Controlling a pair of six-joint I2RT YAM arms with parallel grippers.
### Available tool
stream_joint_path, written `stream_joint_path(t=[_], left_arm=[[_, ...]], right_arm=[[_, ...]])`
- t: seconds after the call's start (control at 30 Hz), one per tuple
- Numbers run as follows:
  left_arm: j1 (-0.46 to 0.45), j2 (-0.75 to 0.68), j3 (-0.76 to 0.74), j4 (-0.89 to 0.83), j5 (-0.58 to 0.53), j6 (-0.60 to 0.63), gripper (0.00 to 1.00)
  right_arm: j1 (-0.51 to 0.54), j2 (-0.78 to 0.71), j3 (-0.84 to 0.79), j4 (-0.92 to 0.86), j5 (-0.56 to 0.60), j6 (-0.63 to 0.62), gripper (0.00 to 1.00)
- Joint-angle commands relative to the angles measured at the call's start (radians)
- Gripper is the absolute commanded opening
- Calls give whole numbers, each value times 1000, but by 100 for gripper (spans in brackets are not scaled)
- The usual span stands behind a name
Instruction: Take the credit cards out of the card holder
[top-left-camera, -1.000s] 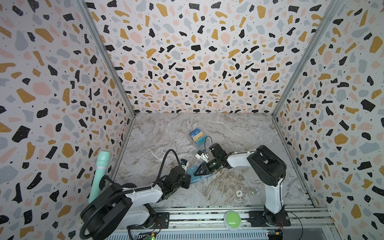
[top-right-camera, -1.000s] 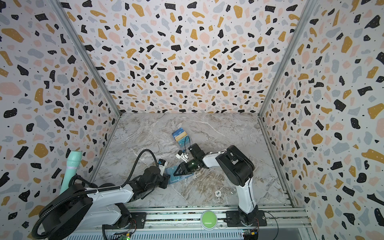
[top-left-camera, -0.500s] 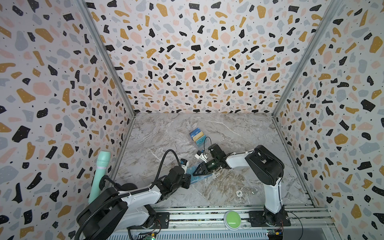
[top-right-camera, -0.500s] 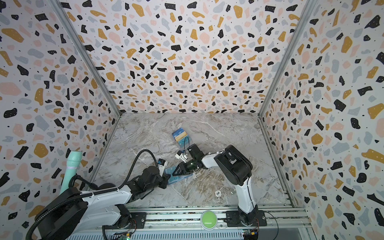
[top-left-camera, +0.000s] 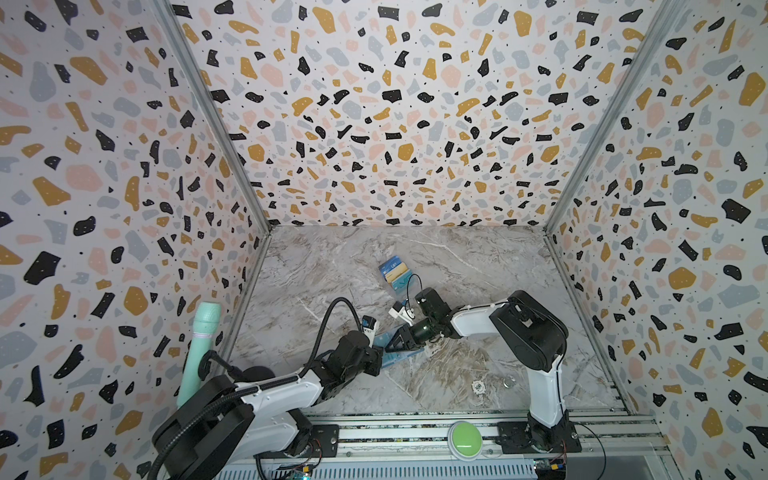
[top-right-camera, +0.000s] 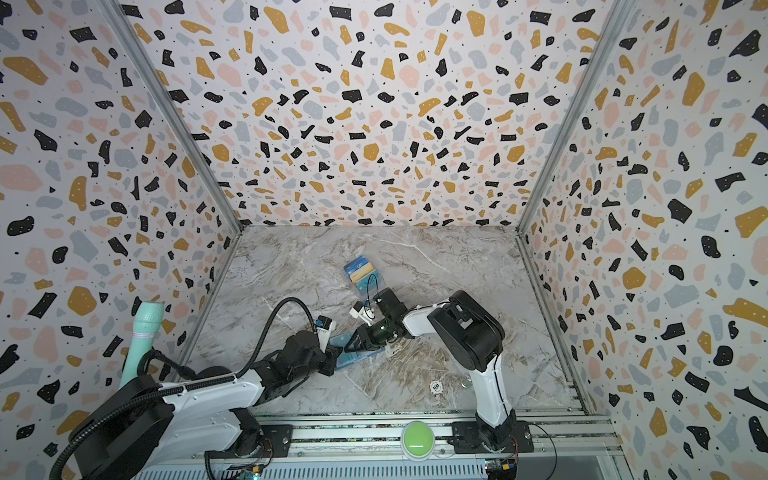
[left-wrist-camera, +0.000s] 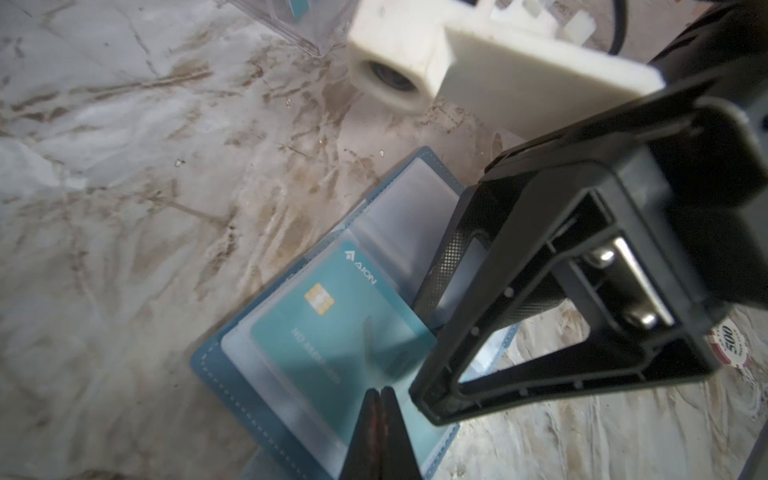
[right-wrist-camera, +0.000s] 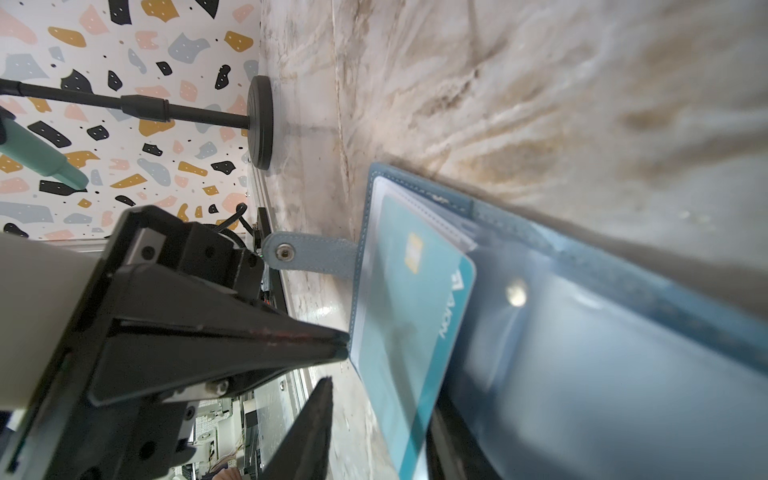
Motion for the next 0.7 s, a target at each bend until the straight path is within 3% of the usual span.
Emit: stream_joint_path(t=[0.0,0.67], left_arm=[[-2,14,21,65,5,26,0],[-2,53,-41,55,3,-17,0]], right_arm=[[8,-5,-2,-2,27,6,38],[-8,-16,-20,41,-3,21,38]])
